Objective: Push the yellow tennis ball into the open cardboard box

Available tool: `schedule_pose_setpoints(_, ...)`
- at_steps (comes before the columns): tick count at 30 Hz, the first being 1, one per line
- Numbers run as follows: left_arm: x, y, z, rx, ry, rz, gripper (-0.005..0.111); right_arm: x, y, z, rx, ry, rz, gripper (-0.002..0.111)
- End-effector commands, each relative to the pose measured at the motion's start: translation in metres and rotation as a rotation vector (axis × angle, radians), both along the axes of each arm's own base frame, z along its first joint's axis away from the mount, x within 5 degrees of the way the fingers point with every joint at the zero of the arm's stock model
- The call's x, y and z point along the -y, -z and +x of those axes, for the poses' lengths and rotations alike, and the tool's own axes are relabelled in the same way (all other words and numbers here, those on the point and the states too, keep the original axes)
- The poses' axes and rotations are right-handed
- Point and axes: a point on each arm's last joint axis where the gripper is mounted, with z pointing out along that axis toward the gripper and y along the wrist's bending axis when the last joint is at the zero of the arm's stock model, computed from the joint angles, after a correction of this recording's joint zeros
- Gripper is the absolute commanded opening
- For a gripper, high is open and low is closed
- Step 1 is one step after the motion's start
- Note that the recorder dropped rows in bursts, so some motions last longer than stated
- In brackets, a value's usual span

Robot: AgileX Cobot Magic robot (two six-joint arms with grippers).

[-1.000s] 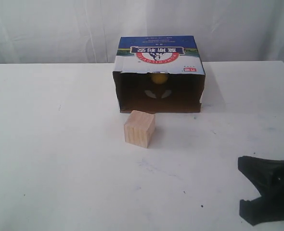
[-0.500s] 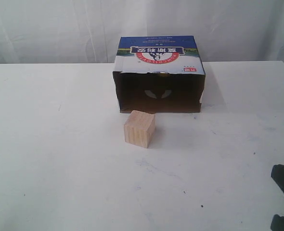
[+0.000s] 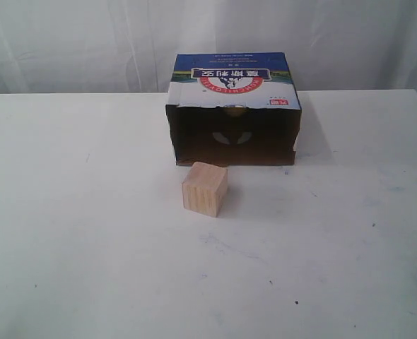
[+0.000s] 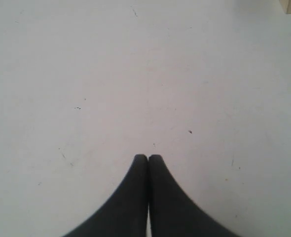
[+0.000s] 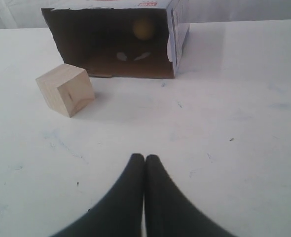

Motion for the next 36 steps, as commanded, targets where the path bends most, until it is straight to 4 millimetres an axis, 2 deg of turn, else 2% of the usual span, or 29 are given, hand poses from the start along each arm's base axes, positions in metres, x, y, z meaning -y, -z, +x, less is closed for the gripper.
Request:
schedule_pose_setpoints(1,-0.0002,0.0021,-0.0006,-0.010,0.005,0.008,0.000,0.0011,0.0019,-0.0011,-0.004,0.012,0.006,0.000)
schedule_pose_setpoints(18,-0.0002,0.0021,-0.0006,-0.010,0.005,0.008,0.000,0.0010,0.0018,-0.0010,0.003,0.006,-0.010,0.000)
schedule_pose_setpoints(24,-0.0002,0.0021,-0.0006,-0.010,0.005,0.008,0.000,0.0013,0.0023,-0.0011,0.043,-0.035,-0.148,0.000)
schedule_pose_setpoints(36,-0.0002,0.0021,-0.0006,-0.010,0.005,0.008,0.000,0.0012,0.0022,-0.0011,0.076,-0.066,-0.244,0.000)
